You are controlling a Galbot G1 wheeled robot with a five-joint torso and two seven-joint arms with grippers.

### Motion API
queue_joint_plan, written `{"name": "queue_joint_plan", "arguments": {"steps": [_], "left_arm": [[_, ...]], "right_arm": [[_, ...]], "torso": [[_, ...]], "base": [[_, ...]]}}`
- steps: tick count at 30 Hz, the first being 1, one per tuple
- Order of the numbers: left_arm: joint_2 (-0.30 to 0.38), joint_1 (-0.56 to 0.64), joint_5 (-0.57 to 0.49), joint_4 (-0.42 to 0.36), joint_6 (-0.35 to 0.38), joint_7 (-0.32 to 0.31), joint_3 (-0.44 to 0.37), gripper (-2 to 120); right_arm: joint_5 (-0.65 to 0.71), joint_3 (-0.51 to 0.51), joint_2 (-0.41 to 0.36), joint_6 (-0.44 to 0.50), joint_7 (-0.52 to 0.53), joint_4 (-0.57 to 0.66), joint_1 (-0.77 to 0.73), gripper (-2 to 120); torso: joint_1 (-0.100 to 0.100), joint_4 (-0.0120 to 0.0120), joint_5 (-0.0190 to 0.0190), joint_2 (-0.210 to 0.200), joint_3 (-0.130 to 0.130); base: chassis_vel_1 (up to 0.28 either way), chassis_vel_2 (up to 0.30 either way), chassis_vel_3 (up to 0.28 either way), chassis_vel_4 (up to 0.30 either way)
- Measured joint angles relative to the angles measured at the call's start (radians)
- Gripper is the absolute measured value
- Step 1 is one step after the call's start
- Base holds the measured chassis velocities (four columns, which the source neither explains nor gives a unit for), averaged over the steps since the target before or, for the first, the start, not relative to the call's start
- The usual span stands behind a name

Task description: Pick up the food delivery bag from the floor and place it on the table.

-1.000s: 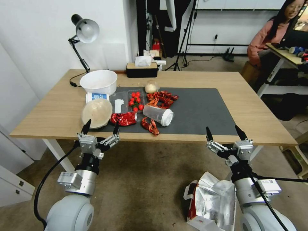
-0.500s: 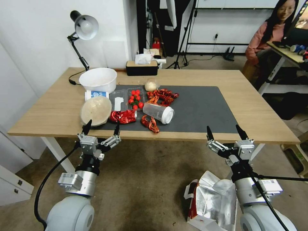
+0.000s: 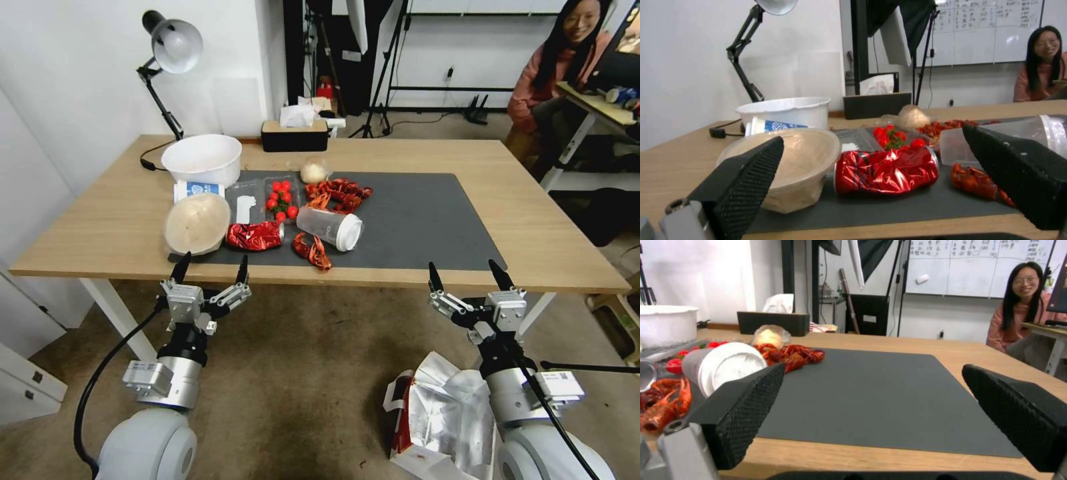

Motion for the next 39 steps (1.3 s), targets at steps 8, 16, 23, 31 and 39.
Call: {"name": "queue_joint_plan", "arguments": {"steps": [8, 16, 23, 31, 39], "left_arm": [[-0.001, 0.0, 0.002, -0.001, -0.001, 0.0, 0.002, 100], [-0.002, -0.006, 0.002, 0.009, 0.0, 0.003, 0.003, 100], [-0.001, -0.006, 0.005, 0.015, -0.001, 0.004, 0.002, 100], [0.003, -0.008, 0.005, 0.024, -0.001, 0.003, -0.003, 100], [0.002, -0.01, 0.005, 0.023, -0.001, 0.003, -0.004, 100]], "right_arm": [[0.002, 0.0, 0.0, 0.0, 0.0, 0.002, 0.002, 100], [0.015, -0.006, 0.003, -0.006, 0.001, 0.002, 0.001, 100], [0.022, -0.006, 0.003, -0.02, 0.001, 0.021, 0.001, 100], [0.02, -0.003, 0.006, -0.014, 0.001, 0.004, 0.003, 100], [0.02, -0.002, 0.006, -0.017, 0.001, 0.005, 0.004, 100]], "torso": [[-0.016, 0.0, 0.0, -0.036, -0.021], [-0.032, -0.0001, 0.0002, -0.075, -0.043], [-0.047, 0.0, 0.0, -0.11, -0.063], [-0.062, 0.0, 0.0, -0.147, -0.084], [-0.075, 0.0, 0.0, -0.179, -0.103]], "base": [[0.0, 0.0, 0.0, 0.0], [0.0, 0.0, 0.0, 0.0], [0.0, 0.0, 0.0, 0.0], [0.0, 0.0, 0.0, 0.0], [0.0, 0.0, 0.0, 0.0]]}}
